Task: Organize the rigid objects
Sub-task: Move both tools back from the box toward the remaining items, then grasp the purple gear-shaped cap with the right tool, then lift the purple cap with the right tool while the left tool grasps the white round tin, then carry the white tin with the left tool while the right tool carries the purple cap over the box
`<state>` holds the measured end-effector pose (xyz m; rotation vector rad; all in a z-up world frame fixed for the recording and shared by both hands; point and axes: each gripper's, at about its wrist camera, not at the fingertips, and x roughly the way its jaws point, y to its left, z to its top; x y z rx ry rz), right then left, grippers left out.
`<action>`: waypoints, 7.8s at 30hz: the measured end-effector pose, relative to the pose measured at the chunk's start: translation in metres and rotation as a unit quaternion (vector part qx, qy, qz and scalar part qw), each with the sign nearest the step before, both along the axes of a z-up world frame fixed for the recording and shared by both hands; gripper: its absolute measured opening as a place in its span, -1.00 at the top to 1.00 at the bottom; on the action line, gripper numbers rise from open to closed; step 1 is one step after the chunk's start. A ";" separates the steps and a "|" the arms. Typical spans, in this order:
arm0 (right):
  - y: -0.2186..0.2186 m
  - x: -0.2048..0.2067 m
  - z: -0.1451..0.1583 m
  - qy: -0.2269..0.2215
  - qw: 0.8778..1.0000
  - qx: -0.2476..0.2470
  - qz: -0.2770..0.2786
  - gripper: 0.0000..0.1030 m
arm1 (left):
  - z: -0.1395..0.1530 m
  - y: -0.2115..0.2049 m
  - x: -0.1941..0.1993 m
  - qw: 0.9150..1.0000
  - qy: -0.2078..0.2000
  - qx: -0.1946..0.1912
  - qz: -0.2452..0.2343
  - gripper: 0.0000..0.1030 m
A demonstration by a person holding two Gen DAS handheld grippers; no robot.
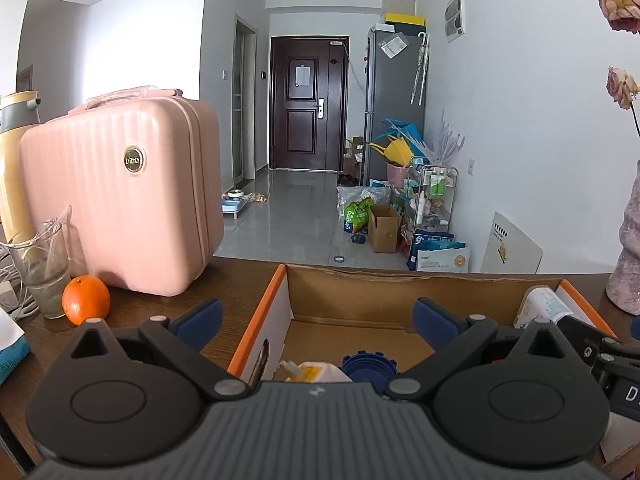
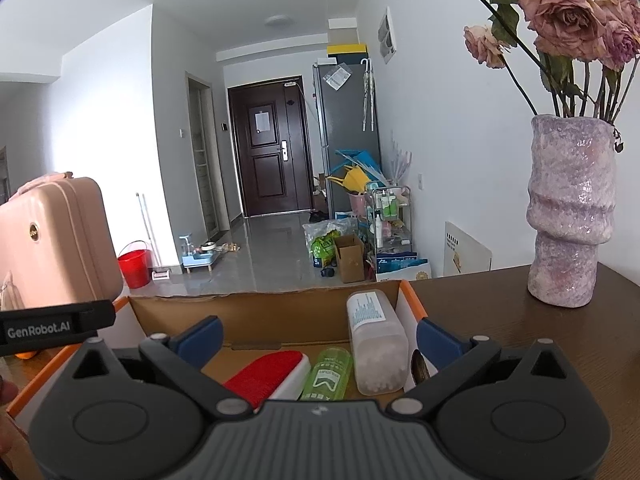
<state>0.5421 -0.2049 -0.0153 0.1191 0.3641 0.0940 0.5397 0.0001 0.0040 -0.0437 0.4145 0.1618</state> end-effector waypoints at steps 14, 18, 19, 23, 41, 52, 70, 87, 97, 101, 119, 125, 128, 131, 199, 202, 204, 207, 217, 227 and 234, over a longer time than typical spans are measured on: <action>-0.001 -0.026 0.009 -0.017 1.000 -0.003 -0.004 -1.00 | 0.005 -0.005 -0.026 1.000 -0.014 0.005 0.000 -1.00; -0.001 -0.039 0.010 -0.024 1.000 0.000 -0.001 -1.00 | 0.007 -0.005 -0.037 1.000 -0.019 0.007 -0.001 -1.00; -0.001 -0.042 0.010 -0.025 1.000 0.000 0.000 -1.00 | 0.007 -0.005 -0.039 1.000 -0.020 0.007 -0.001 -1.00; 0.001 -0.056 0.011 -0.030 1.000 -0.002 0.004 -1.00 | 0.008 -0.002 -0.050 1.000 -0.022 0.004 -0.002 -1.00; 0.004 -0.113 0.008 -0.045 0.999 -0.003 0.011 -1.00 | 0.004 0.003 -0.103 1.000 -0.018 0.011 -0.004 -1.00; 0.004 -0.146 0.006 -0.043 0.999 -0.012 0.014 -1.00 | 0.003 0.009 -0.135 1.000 -0.015 0.013 -0.004 -1.00; -0.002 -0.196 -0.005 -0.029 0.999 -0.026 0.027 -1.00 | -0.006 0.005 -0.184 0.999 -0.003 0.023 -0.025 -1.00; -0.011 -0.227 -0.025 0.015 0.999 -0.048 0.018 -1.00 | -0.022 0.002 -0.222 0.998 0.023 0.019 -0.058 -1.00; -0.014 -0.226 -0.027 0.025 0.998 -0.052 0.003 -1.00 | -0.027 -0.004 -0.223 0.997 0.031 0.019 -0.070 -1.00; -0.019 -0.221 -0.027 0.033 0.998 -0.049 -0.006 -1.00 | -0.028 -0.002 -0.220 0.997 0.034 0.014 -0.066 -1.00; -0.070 -0.124 -0.057 0.122 0.988 -0.079 -0.046 -0.80 | -0.033 -0.002 -0.208 0.997 0.046 0.006 -0.060 -1.00; -0.071 -0.106 -0.060 0.134 0.988 -0.073 -0.037 -0.73 | -0.035 -0.003 -0.204 0.997 0.050 0.007 -0.061 -1.00; -0.071 -0.100 -0.063 0.151 0.986 -0.068 -0.024 -0.26 | -0.036 -0.003 -0.202 0.997 0.053 0.007 -0.060 -1.00; -0.071 -0.103 -0.063 0.149 0.987 -0.055 -0.013 0.00 | -0.037 -0.003 -0.201 0.997 0.055 0.007 -0.060 -1.00; -0.085 -0.199 -0.017 0.013 0.998 0.022 -0.056 0.00 | -0.066 -0.104 -0.111 0.980 0.131 0.002 -0.149 -1.00; -0.089 -0.195 -0.021 0.021 0.997 0.024 -0.070 0.00 | -0.068 -0.109 -0.107 0.979 0.133 0.008 -0.153 -1.00; -0.090 -0.193 -0.023 0.026 0.996 0.025 -0.078 0.00 | -0.068 -0.111 -0.105 0.979 0.132 0.007 -0.157 -1.00; -0.092 -0.190 -0.026 0.032 0.995 0.025 -0.086 0.00 | -0.069 -0.112 -0.100 0.978 0.136 0.007 -0.158 -0.99; -0.093 -0.180 -0.032 0.050 0.994 0.016 -0.099 0.00 | -0.075 -0.117 -0.087 0.972 0.149 0.016 -0.183 -0.03; -0.092 -0.178 -0.033 0.052 0.994 0.012 -0.097 0.00 | -0.068 -0.116 -0.094 0.971 0.135 0.014 -0.196 0.22; -0.091 -0.179 -0.033 0.050 0.994 0.010 -0.096 0.00 | -0.058 -0.115 -0.107 0.975 0.106 0.029 -0.195 0.22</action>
